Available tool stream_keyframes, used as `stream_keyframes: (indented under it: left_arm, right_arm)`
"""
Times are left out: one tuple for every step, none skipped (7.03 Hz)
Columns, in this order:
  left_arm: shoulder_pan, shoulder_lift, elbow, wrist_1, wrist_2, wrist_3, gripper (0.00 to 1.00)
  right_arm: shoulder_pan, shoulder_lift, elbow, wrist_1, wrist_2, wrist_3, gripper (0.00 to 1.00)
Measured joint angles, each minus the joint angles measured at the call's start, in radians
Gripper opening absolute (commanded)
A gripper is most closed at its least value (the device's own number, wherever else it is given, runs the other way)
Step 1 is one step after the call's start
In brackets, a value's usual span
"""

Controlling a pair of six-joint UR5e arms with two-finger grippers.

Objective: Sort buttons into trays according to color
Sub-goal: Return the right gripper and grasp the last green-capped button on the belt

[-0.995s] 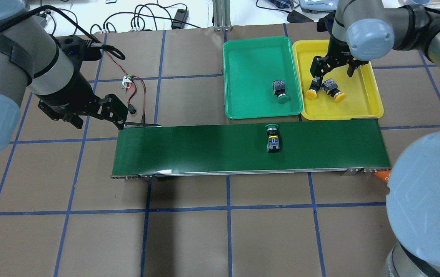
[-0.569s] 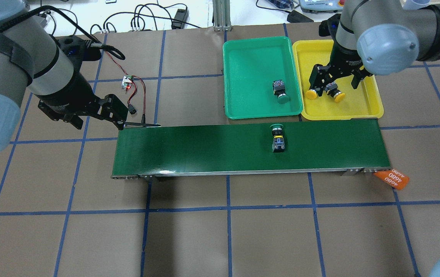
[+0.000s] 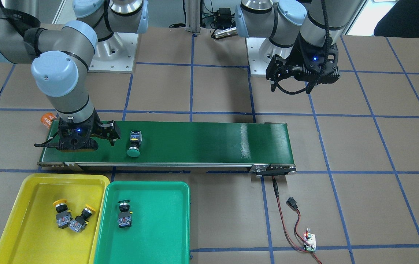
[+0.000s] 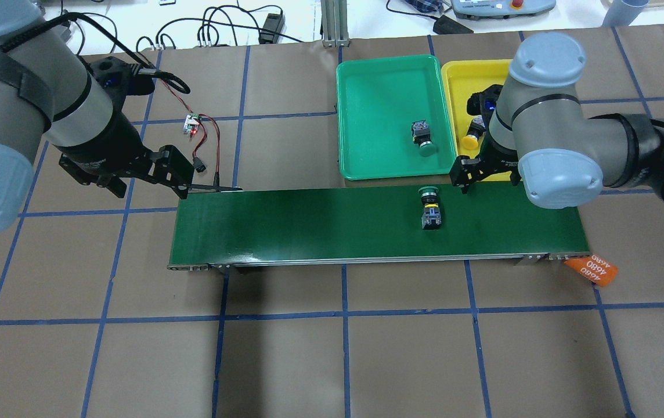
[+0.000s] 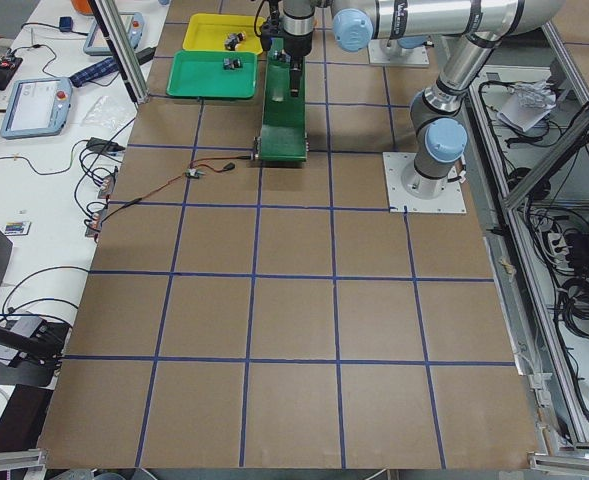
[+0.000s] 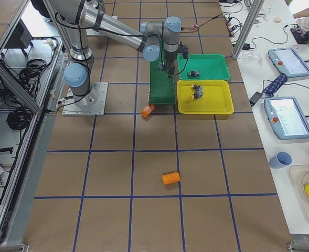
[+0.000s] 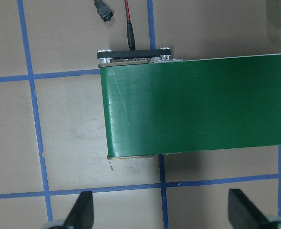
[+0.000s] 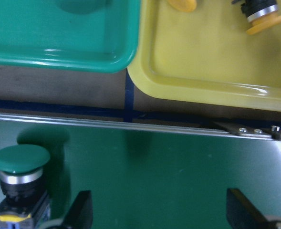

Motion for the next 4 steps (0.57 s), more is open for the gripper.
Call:
stream_keyframes:
  left_arm:
    - [0.000,0.000,-0.007,0.012,0.000,0.000,1.00]
    - [0.000,-0.001,-0.010,0.020,0.000,-0.001,1.00]
    - [0.000,-0.002,-0.010,0.024,-0.001,-0.003,1.00]
    - [0.000,-0.003,-0.010,0.027,0.000,-0.003,1.00]
  right_arm:
    - [0.001,-0.008,0.013,-0.003,0.023,0.003,1.00]
    - [0.007,-0.019,0.019,0.001,0.034,0.003,1.00]
    - [0.017,-0.027,0.022,0.003,0.037,0.003,1.00]
    - [0.023,-0.030,0.022,0.004,0.037,0.003,1.00]
